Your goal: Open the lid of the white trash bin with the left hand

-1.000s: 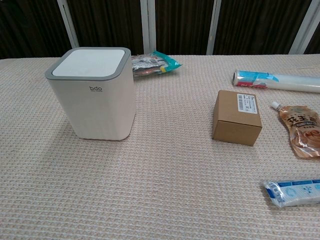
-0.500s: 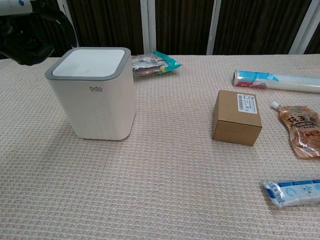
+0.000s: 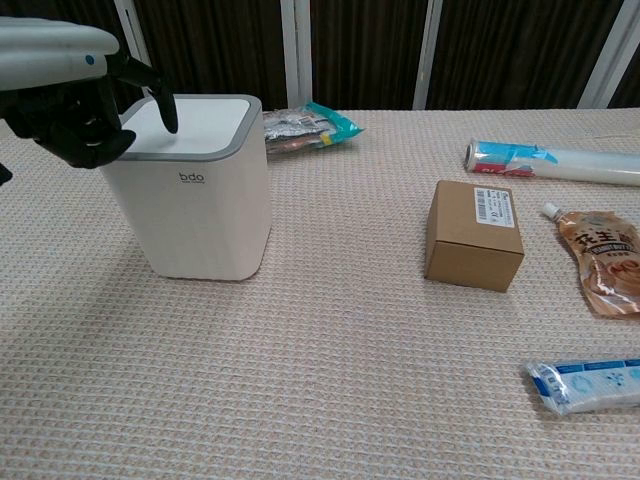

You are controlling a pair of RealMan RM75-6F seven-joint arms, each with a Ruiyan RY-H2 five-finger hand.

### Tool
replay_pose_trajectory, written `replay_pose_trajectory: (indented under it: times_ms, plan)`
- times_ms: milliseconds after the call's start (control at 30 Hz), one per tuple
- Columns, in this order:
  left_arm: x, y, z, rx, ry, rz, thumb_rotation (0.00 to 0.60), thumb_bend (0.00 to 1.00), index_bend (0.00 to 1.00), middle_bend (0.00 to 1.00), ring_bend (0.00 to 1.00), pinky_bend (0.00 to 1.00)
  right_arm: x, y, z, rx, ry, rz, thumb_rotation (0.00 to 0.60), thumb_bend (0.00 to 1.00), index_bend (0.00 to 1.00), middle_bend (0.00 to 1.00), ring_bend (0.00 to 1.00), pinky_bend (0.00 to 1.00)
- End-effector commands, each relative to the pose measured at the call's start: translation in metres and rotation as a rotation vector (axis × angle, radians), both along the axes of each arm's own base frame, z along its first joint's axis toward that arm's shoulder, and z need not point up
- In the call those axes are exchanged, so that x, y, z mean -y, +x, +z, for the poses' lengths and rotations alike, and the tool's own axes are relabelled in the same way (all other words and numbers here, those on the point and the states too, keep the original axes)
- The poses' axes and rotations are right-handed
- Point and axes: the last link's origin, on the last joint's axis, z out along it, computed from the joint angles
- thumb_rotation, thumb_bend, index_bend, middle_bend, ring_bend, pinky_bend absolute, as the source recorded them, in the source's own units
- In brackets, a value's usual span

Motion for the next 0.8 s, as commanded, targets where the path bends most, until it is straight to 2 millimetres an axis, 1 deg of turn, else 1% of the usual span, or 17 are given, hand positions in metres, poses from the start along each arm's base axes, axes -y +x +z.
replay_pose_trajectory:
  times_ms: [33,233,400,567,633,700,733,800]
  plan:
    - [0.001,-0.001,-0.003,-0.014,-0.006,0.002,0.600,0.77,0.34,0.93,0.89,0.82,0.000,0.000,0.000,0.001,0.001,0.001,0.600,0.30,0.12,0.01,0.03,0.02]
    - [0.004,-0.008,-0.008,-0.073,-0.043,0.010,0.600,0.77,0.34,0.93,0.89,0.82,0.000,0.001,0.001,0.010,-0.001,0.003,0.600,0.30,0.12,0.01,0.03,0.02]
    - [0.003,-0.012,-0.009,-0.106,-0.047,0.013,0.600,0.76,0.34,0.93,0.89,0.82,-0.002,0.003,0.003,0.013,-0.007,0.009,0.600,0.30,0.12,0.01,0.03,0.02]
    - [0.004,-0.004,-0.006,-0.082,-0.027,-0.013,0.600,0.76,0.34,0.92,0.88,0.82,-0.002,0.003,0.002,0.013,-0.006,0.006,0.600,0.30,0.12,0.01,0.03,0.02]
    - [0.005,0.002,-0.002,-0.051,-0.004,-0.038,0.600,0.75,0.34,0.91,0.87,0.82,-0.002,0.003,0.003,0.013,-0.009,0.006,0.600,0.30,0.12,0.01,0.03,0.02]
    - [0.006,0.009,0.005,-0.008,0.033,-0.068,0.600,0.74,0.35,0.88,0.85,0.82,-0.002,0.003,0.003,0.013,-0.010,0.006,0.600,0.30,0.12,0.01,0.03,0.02]
    - [0.006,0.016,0.013,0.034,0.081,-0.101,0.600,0.72,0.35,0.85,0.83,0.82,-0.002,0.002,0.003,0.012,-0.010,0.006,0.600,0.30,0.12,0.01,0.03,0.02]
    - [0.009,0.021,0.022,0.078,0.144,-0.143,0.600,0.69,0.35,0.81,0.79,0.81,-0.001,0.003,0.004,0.013,-0.012,0.011,0.600,0.30,0.12,0.01,0.03,0.02]
